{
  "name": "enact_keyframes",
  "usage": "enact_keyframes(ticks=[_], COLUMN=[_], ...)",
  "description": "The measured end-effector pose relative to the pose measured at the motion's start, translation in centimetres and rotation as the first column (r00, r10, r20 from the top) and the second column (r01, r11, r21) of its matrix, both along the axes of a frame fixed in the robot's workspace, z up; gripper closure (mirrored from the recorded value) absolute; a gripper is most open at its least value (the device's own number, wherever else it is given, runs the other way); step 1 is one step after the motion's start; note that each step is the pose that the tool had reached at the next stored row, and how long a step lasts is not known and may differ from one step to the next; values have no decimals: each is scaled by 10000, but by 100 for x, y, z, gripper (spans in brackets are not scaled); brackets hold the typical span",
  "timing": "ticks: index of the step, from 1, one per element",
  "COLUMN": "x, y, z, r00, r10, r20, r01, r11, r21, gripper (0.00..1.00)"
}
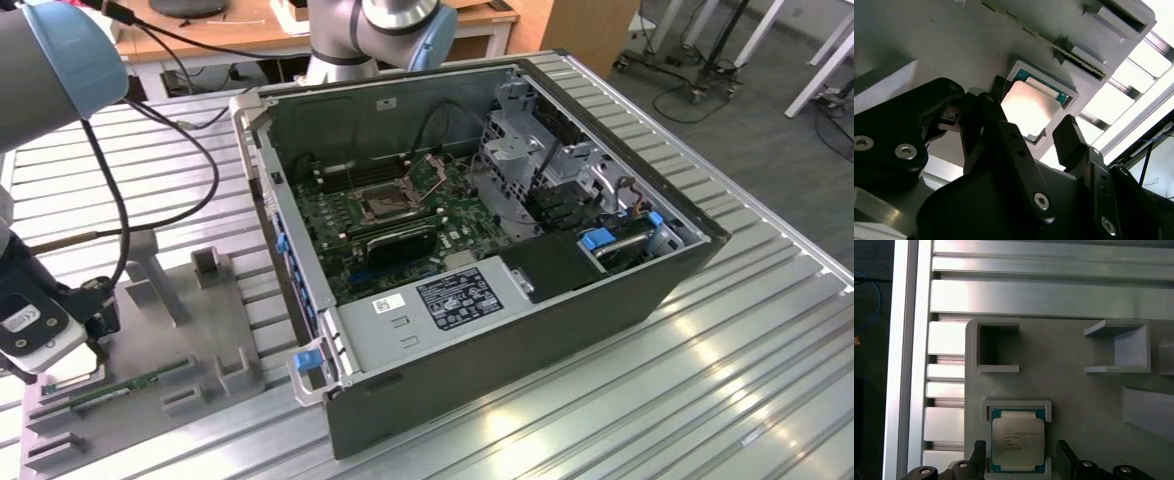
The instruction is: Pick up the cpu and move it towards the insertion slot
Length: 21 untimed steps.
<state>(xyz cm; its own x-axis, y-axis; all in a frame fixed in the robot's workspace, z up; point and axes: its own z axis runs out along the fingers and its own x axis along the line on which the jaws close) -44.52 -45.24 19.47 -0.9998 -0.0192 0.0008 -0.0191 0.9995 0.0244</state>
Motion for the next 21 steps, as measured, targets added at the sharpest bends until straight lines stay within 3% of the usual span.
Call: enact_keyframes(ticks=[21], x=[0], y=[1], z=[-44], r00=[10000], r10=[0], r20=[0], r01=[0], r11=[10000], r21=[1], gripper=[34])
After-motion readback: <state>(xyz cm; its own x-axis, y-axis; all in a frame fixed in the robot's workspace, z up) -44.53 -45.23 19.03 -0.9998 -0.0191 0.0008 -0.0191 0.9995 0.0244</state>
